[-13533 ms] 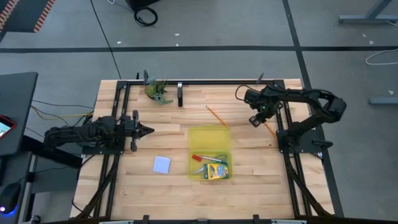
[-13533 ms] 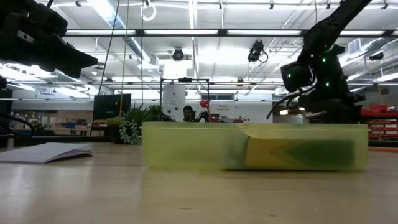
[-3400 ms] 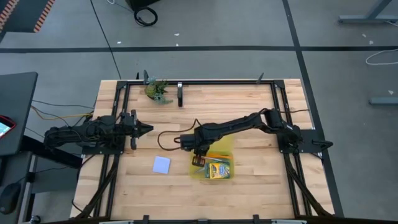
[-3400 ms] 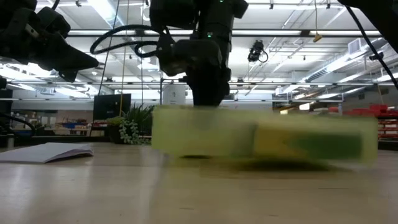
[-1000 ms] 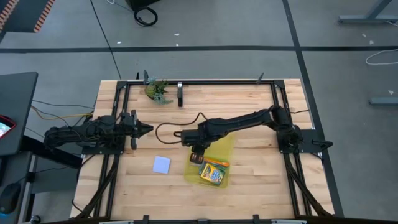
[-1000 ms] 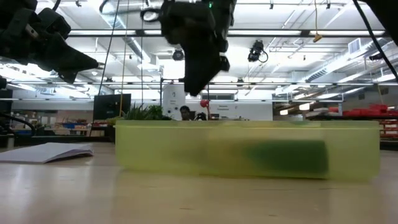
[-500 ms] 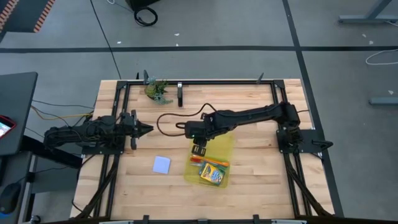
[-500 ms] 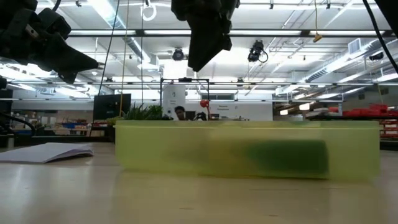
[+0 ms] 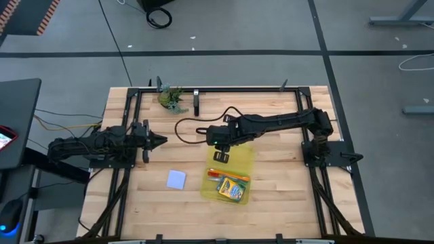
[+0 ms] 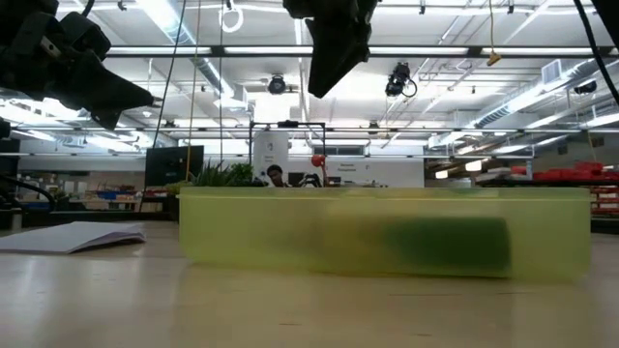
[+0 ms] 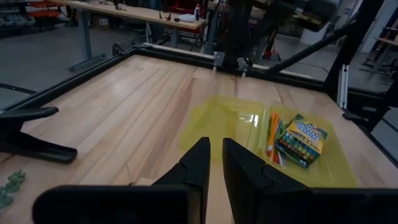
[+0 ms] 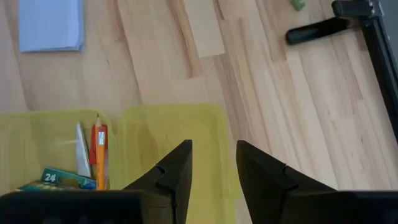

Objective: Pack school essentials
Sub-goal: Put the white sticky note into the yellow supply box

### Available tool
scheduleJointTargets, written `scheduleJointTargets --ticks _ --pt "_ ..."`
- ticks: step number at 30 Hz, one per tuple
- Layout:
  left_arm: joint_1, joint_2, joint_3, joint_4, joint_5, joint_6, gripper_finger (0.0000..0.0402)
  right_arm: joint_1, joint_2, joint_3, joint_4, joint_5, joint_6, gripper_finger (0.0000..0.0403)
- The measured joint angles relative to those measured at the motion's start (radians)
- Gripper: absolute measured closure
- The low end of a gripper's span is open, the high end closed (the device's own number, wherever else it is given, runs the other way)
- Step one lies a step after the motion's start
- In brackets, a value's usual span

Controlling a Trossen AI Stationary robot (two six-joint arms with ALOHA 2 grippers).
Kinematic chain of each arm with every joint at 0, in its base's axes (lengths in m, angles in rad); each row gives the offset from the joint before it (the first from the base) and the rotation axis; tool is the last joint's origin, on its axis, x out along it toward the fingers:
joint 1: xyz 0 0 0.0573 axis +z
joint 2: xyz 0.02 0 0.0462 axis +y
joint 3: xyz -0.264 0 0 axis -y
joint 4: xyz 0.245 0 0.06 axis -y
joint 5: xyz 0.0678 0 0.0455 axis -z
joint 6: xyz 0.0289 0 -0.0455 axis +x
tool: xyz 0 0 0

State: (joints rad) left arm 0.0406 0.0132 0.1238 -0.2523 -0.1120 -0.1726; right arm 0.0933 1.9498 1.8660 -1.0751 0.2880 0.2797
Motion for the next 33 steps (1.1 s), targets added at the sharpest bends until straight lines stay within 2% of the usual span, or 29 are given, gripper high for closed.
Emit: scheduleJointTargets --ticks 11,22,33 --pt "0.0 0.0 0.0 0.015 0.0 0.0 0.0345 -0.015 -0.084 -0.16 0.081 0.002 -0.011 0.0272" --pt "0.0 0.0 0.0 0.033 0.0 0.0 0.0353 -0.058 -0.335 -0.473 0.372 -0.018 -0.019 0.0272" --pt "0.001 0.0 0.0 0.046 0.0 -0.04 0.0342 -0.093 -0.48 -0.612 0.403 -0.028 -0.095 0.0272"
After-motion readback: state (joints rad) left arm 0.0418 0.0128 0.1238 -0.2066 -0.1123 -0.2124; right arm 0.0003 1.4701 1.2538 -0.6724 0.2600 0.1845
